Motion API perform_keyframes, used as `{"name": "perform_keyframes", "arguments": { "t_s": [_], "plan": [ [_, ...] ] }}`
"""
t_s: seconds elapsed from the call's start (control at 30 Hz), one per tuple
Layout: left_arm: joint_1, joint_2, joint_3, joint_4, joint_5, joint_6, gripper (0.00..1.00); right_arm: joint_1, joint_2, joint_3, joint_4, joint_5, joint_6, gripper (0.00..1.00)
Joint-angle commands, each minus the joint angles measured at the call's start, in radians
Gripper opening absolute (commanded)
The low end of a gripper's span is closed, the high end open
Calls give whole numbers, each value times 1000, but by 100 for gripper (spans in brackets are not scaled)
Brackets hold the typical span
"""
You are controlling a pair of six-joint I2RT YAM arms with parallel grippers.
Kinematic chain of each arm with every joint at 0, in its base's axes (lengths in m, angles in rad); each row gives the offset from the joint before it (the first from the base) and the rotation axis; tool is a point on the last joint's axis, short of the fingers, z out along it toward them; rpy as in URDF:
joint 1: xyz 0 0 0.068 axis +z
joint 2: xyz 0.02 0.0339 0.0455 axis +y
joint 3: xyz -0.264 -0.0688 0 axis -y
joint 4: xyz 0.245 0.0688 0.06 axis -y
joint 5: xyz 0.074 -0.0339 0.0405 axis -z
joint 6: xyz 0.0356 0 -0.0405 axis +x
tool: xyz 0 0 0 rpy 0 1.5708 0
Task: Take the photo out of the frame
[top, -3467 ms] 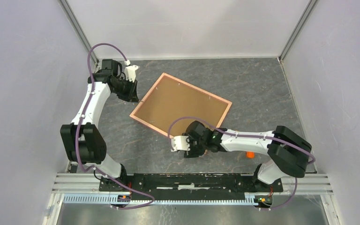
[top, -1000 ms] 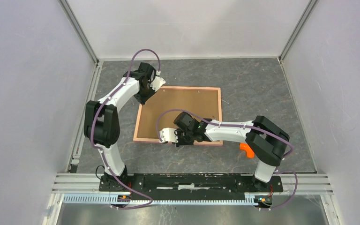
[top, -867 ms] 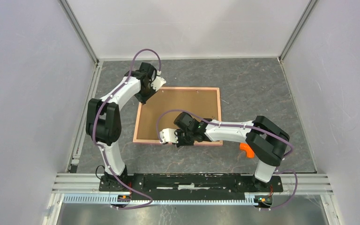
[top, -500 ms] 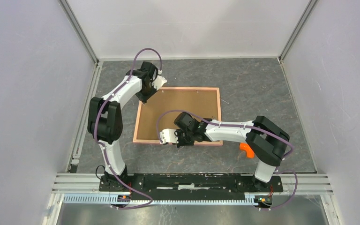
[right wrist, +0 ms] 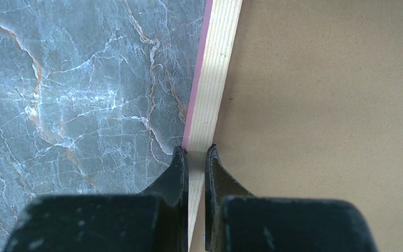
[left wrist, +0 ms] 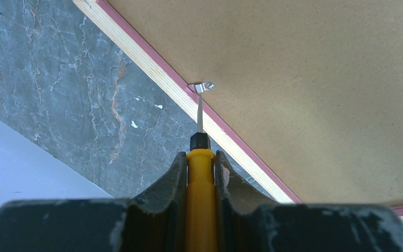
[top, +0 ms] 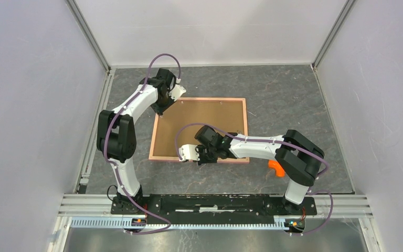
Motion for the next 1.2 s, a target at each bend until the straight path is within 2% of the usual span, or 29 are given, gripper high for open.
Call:
{"name": "perform_keyframes", "arguments": {
  "t_s": [0.0,0.73,1.17],
  "plan": [
    [4,-9,26,-7,-24,48,2,19,44,-29,-161,-98,-52,0],
    [4,67,38,17,-38,43,2,19,46,-32,-161,-89,-55,0],
    [25,18,-12,123,45,-30,2,19,45,-34,-167,-96,-61,0]
  ]
}}
